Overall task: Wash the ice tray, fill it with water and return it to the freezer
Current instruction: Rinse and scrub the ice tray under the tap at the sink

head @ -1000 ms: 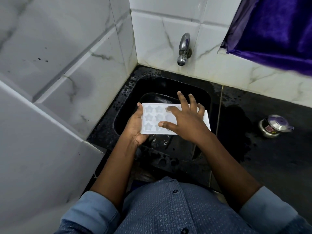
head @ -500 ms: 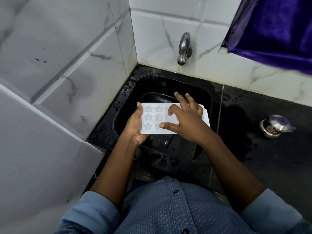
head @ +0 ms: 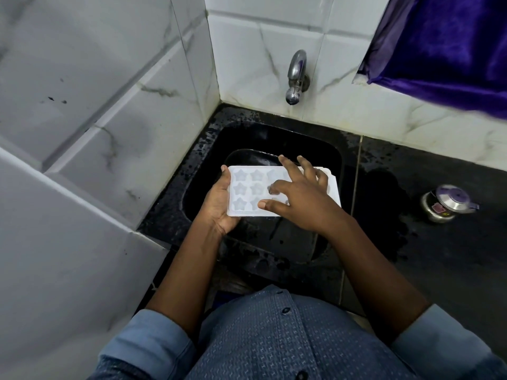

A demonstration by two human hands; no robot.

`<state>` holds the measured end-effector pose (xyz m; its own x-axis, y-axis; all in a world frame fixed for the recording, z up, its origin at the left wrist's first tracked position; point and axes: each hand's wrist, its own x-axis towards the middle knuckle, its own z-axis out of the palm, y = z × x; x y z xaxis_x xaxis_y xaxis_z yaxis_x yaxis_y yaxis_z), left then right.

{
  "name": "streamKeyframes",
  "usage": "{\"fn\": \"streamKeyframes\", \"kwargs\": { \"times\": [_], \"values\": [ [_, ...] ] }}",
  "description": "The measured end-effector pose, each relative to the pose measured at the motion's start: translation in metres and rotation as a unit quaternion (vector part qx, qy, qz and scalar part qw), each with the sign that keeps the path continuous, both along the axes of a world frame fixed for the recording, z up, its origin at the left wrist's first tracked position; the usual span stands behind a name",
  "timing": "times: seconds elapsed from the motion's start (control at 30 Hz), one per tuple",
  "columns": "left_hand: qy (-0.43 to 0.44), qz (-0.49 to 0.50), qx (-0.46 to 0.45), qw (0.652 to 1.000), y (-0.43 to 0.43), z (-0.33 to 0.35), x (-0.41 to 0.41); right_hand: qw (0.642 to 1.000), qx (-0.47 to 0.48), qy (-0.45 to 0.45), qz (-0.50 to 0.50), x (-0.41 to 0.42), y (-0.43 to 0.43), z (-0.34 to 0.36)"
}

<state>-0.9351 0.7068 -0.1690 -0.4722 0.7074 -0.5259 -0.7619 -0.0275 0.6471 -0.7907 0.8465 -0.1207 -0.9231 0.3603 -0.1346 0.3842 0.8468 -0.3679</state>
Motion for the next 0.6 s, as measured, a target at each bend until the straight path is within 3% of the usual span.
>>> {"fn": "streamKeyframes", "kwargs": {
  "times": [0.6],
  "values": [
    [-0.004,0.021,-0.006,1.0,0.004,0.004,-0.007,0.999,0.025,0.022,0.023,0.008,-0.007,-0.008]
  ]
}}
